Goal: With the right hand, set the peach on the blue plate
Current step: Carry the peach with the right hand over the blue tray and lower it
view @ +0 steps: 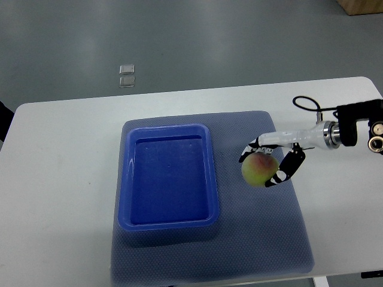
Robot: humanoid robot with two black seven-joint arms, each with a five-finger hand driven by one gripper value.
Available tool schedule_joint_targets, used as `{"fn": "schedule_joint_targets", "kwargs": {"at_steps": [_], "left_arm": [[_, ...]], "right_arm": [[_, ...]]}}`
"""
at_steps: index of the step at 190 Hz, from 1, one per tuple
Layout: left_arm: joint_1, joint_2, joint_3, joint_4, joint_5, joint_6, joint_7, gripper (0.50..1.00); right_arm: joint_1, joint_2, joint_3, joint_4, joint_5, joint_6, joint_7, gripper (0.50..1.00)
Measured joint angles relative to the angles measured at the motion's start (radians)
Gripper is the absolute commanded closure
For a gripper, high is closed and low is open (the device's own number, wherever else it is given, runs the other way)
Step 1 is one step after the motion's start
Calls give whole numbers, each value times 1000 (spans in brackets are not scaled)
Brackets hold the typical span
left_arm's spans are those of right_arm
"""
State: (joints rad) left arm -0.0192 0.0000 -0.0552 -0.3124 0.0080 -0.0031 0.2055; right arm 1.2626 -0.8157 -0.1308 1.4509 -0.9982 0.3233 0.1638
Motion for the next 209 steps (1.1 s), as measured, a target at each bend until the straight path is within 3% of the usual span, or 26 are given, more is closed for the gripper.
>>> {"fn": "schedule_joint_targets", "kwargs": {"at_steps": [44,91,133,169,193,209], "left_arm": [[1,0,0,-3,0,0,0,500],[-1,0,0,-7,1,-1,0,500],[-1,0,0,-10,3,-2,0,500],[-1,0,-1,-4,2,-2,0,500],[-1,0,-2,-2,1,-2,0,500],[1,0,-3,-4,0,-2,0,500]], "right_arm": [[268,-81,36,-1,13,125,2,1000],[334,-15,34,-12,25,121,-5,1000],[330,282,-3,-185,26,44,-6,1000],[271,628,-34,-440,58,20,-6,1000],[207,768,-36,-546,53,18,-5,1000],[158,805,-37,-602,47,18,-6,1000]]}}
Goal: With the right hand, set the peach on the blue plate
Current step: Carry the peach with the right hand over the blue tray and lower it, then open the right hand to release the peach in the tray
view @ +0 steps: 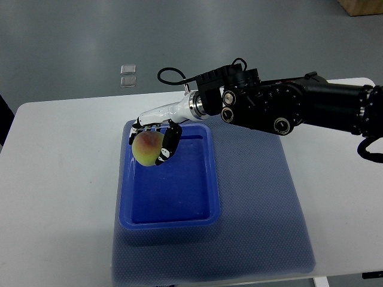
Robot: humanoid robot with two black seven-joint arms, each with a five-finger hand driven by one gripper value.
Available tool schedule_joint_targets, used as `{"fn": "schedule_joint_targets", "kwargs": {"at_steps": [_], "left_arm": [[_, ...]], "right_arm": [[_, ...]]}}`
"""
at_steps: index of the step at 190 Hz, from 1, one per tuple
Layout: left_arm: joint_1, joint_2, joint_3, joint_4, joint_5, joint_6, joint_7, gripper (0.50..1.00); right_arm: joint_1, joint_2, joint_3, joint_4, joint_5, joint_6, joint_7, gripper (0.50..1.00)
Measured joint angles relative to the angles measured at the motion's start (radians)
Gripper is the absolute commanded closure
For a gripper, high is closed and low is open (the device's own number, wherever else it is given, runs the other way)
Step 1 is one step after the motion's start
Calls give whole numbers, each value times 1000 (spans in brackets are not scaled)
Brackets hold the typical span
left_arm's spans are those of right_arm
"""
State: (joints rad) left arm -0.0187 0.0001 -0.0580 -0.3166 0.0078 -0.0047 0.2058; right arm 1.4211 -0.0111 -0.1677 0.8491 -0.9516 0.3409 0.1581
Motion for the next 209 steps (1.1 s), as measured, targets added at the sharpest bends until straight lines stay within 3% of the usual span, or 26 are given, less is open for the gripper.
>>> {"fn": "schedule_joint_targets", "kwargs": {"at_steps": [64,67,68,69,70,71,72,73,83,84,86,104,178,209], "left_arm": [[0,0,1,-4,0,0,0,500],[0,0,1,-4,0,0,0,500],[0,0,1,-4,0,0,0,500],[0,0,1,-4,0,0,0,500],[0,0,1,-4,0,0,0,500],[0,0,1,-4,0,0,0,500],[0,0,1,-4,0,0,0,500],[0,0,1,-4,0,0,0,500],[0,0,1,-3,0,0,0,500],[0,0,1,-3,0,0,0,500],[0,0,1,-3,0,0,0,500],[0,0,1,-3,0,0,0,500],[0,0,1,-1,0,0,0,500],[0,0,1,3,0,1,0,500]], "right_arm": [[-134,11,-21,-86,-40,-20,0,998],[-138,11,-21,-88,-43,-20,0,928],[-139,11,-21,-89,-44,-20,0,928],[-140,11,-21,-89,-45,-20,0,892],[-141,11,-21,-90,-46,-20,0,891],[-142,11,-21,-90,-46,-20,0,849],[-143,11,-21,-90,-47,-20,0,848],[-144,11,-21,-91,-47,-20,0,798],[-150,11,-21,-94,-51,-20,0,797],[-150,11,-21,-94,-51,-20,1,611],[-151,11,-21,-94,-52,-20,1,599],[-152,11,-21,-96,-50,-12,1,572],[-55,11,19,-84,-4,52,0,570],[-12,1,139,-78,66,62,0,570]]}}
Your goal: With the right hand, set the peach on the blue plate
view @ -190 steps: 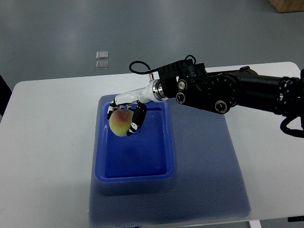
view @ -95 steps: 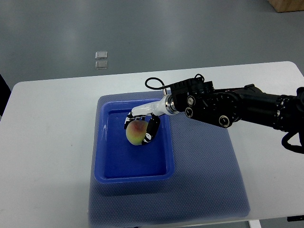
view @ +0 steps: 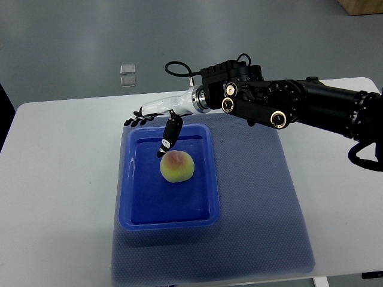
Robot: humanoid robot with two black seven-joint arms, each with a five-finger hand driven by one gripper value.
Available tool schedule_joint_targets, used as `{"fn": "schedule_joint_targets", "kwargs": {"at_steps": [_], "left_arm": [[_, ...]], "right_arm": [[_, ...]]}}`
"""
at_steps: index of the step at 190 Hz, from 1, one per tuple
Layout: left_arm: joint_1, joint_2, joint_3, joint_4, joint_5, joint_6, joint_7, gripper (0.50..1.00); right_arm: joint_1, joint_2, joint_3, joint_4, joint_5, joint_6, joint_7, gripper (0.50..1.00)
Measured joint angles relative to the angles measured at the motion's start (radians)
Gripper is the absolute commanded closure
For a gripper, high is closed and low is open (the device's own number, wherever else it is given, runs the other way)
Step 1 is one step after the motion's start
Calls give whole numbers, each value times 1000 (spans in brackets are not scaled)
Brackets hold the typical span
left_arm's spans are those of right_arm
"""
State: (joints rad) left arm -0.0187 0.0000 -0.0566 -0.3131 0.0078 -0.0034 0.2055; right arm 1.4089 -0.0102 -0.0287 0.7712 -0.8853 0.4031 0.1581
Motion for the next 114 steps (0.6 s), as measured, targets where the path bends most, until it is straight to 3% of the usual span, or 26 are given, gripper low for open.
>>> {"fn": "schedule_joint_targets", "kwargs": {"at_steps": [25,56,88,114], "left_arm": [[0,0,0,2,0,0,0,500],[0,0,1,2,0,0,0,500],[2,0,1,2,0,1,0,500],[2,0,1,1,0,0,0,500]], "right_arm": [[-56,-109,222,21,83,-8,12,570],[-322,-213,632,51,252,-12,37,570],[-618,-190,1027,55,488,-12,46,570],[-756,-128,1163,-3,669,-14,57,570]]}}
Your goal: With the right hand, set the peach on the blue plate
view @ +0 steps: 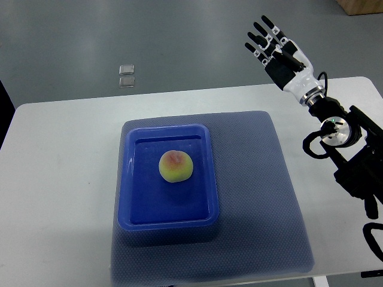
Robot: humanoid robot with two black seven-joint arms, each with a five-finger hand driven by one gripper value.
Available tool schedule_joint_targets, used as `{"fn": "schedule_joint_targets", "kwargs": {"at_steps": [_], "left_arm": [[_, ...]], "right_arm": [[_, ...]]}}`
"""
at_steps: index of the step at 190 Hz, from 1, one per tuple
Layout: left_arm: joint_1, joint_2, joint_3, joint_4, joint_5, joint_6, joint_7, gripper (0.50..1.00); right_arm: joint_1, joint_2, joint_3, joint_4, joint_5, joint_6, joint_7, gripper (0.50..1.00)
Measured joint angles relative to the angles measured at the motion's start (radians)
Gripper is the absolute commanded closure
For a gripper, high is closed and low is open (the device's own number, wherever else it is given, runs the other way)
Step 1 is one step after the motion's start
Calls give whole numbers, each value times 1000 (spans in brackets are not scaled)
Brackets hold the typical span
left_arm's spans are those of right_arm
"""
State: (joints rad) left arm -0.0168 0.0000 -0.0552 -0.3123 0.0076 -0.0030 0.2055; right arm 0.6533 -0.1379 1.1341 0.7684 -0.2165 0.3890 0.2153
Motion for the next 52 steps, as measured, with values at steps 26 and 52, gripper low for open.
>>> {"fn": "schedule_joint_targets", "kwargs": {"at_steps": [26,52], "left_arm": [[0,0,0,-2,0,0,0,500],[0,0,0,-2,0,0,0,500]], "right_arm": [[-43,48,20,-45,85,8,56,570],[-56,80,18,-49,96,10,77,570]]}}
